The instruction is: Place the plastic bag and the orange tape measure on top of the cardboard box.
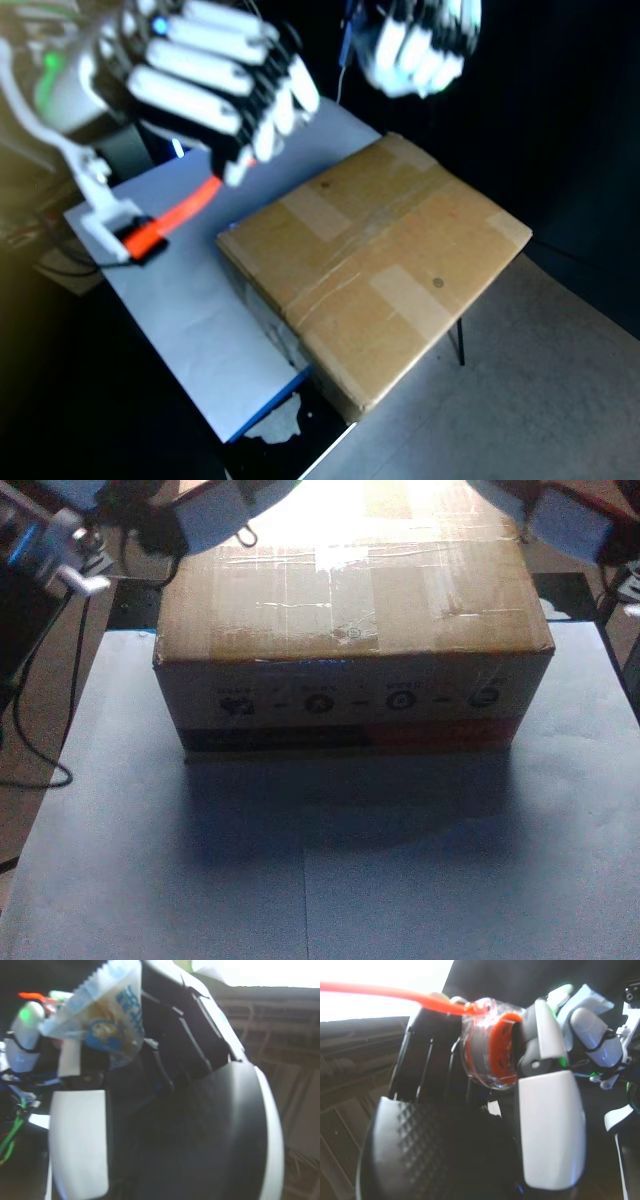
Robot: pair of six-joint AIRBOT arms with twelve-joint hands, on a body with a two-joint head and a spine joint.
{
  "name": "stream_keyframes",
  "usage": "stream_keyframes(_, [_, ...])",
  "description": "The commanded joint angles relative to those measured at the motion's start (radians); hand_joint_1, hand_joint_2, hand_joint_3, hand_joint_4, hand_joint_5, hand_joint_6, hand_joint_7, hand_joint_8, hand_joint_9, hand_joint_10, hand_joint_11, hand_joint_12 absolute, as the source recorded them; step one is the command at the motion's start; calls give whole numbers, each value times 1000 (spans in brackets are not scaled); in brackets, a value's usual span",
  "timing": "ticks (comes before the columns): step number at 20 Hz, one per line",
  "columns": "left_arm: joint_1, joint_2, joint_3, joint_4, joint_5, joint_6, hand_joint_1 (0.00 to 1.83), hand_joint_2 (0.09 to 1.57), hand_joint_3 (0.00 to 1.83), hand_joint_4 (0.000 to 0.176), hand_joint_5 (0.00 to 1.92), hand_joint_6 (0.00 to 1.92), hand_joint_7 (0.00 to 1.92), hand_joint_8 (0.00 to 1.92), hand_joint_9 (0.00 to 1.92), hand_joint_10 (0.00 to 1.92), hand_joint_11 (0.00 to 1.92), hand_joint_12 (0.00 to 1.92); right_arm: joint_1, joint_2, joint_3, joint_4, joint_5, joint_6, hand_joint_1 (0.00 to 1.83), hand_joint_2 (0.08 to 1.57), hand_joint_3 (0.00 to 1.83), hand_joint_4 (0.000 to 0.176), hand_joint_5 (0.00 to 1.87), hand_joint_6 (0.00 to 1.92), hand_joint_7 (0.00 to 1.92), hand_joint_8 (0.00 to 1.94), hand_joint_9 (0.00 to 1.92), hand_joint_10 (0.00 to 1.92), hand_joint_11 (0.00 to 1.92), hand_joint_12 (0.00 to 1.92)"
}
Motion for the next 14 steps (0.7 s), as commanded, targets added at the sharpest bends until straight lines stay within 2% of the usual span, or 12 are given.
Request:
stream_keyframes(1, [-26, -14, 18, 34, 52, 0, 1352, 1206, 1, 0, 727, 1085, 810, 1323, 772, 1527, 696, 1618, 21, -19, 19, -13, -85, 2, 1630, 1562, 455, 0, 73, 1320, 290, 1328, 568, 1583, 724, 1727])
stream_keyframes(2, [-42, -34, 45, 34, 17, -1, 1357, 1200, 0, 0, 687, 1127, 818, 1268, 843, 1474, 821, 1655, 32, -46, 49, 2, -54, 2, 698, 1538, 34, 0, 279, 1897, 518, 1896, 770, 1878, 933, 1894])
stream_keyframes(3, [-47, -46, 62, 34, -1, -2, 1355, 1206, 1, 0, 714, 1089, 784, 1333, 817, 1515, 800, 1653, 36, -65, 72, 20, -34, 2, 139, 1564, 184, 0, 86, 1916, 501, 1932, 704, 1912, 881, 1916])
stream_keyframes(4, [-52, -54, 73, 34, -15, -2, 1357, 1200, 1, 0, 770, 1049, 783, 1347, 792, 1526, 753, 1679, 36, -78, 87, 39, -19, 2, 5, 1571, 229, 0, 18, 1921, 496, 1941, 678, 1921, 860, 1921])
stream_keyframes(5, [-54, -62, 85, 34, -28, -3, 1352, 1218, 2, 0, 722, 1062, 758, 1398, 773, 1570, 768, 1691, 36, -93, 106, 55, -1, 2, 1184, 1285, 35, 0, 531, 1473, 749, 1377, 756, 1464, 600, 1777])
stream_keyframes(6, [-55, -74, 100, 34, -41, -3, 1358, 1205, 0, 0, 718, 1097, 788, 1325, 822, 1510, 794, 1635, 36, -111, 126, 71, 20, 2, 1426, 1209, 8, 0, 653, 1274, 807, 1247, 799, 1376, 592, 1738])
stream_keyframes(7, [-55, -85, 113, 34, -55, -3, 1358, 1202, 0, 0, 706, 1119, 785, 1325, 841, 1481, 841, 1605, 36, -124, 142, 81, 40, 2, 1475, 1182, 0, 0, 706, 1281, 841, 1131, 838, 1283, 616, 1709])
stream_keyframes(9, [-54, -107, 137, 26, -82, -3, 1362, 1188, 0, 0, 713, 1136, 819, 1244, 876, 1443, 816, 1577, 36, -138, 164, 103, 58, 2, 1484, 1184, 2, 0, 731, 1175, 793, 1191, 802, 1339, 648, 1735])
stream_keyframes(11, [-52, -129, 165, 8, -114, -3, 1365, 1181, 0, 0, 706, 1139, 836, 1212, 905, 1390, 849, 1507, 35, -149, 182, 130, 86, 3, 1484, 1177, 0, 0, 726, 1245, 811, 1130, 819, 1280, 682, 1709])
stream_keyframes(12, [-48, -132, 171, -2, -121, -3, 1363, 1185, 0, 0, 716, 1106, 824, 1236, 883, 1431, 840, 1535, 35, -155, 187, 138, 91, 3, 1482, 1185, 2, 0, 733, 1259, 781, 1183, 775, 1327, 668, 1713])
stream_keyframes(13, [-42, -134, 177, -13, -129, -3, 1351, 1221, 2, 0, 675, 1117, 760, 1381, 797, 1541, 784, 1635, 32, -161, 190, 148, 93, 3, 1400, 1149, 0, 0, 865, 1025, 883, 1162, 875, 1362, 858, 1653])
stream_keyframes(14, [-36, -135, 182, -25, -134, -3, 1349, 1227, 0, 0, 655, 1139, 754, 1388, 794, 1550, 781, 1661, 23, -164, 190, 156, 93, 3, 1384, 1138, 0, 0, 905, 934, 901, 1172, 898, 1368, 912, 1631])
